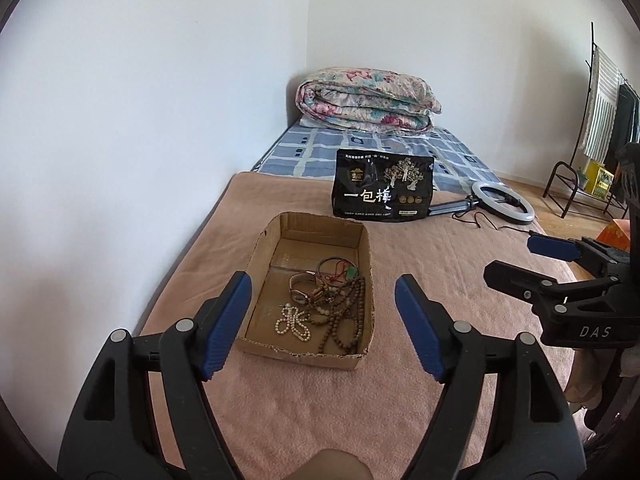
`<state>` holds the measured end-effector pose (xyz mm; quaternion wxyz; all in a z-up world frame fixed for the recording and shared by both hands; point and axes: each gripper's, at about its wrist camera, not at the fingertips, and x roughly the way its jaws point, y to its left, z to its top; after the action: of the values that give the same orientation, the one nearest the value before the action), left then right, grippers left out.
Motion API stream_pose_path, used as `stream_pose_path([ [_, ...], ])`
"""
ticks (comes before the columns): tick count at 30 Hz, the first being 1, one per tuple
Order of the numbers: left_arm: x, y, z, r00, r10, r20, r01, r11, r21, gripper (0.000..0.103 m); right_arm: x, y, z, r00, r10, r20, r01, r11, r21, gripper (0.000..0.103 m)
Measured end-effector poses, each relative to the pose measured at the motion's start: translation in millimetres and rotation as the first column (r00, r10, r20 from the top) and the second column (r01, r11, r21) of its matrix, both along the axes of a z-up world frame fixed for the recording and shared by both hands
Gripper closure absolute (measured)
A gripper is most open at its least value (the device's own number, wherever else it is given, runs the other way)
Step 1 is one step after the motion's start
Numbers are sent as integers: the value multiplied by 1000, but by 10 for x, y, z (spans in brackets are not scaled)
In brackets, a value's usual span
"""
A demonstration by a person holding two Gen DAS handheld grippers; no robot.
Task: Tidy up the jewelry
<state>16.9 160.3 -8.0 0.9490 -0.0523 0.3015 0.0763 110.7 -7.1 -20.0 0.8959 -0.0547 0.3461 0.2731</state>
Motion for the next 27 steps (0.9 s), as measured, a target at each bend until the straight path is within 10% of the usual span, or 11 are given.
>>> stream_pose_path([
  [11,24,-112,-44,1000,7,-11,-7,998,54,3,43,-40,-142,999,-37,26,38,999,-36,0],
  [27,166,-145,-129,999,19,-46,-17,999,51,2,185,-229,-293,995,-95,12,95,993,-65,0],
])
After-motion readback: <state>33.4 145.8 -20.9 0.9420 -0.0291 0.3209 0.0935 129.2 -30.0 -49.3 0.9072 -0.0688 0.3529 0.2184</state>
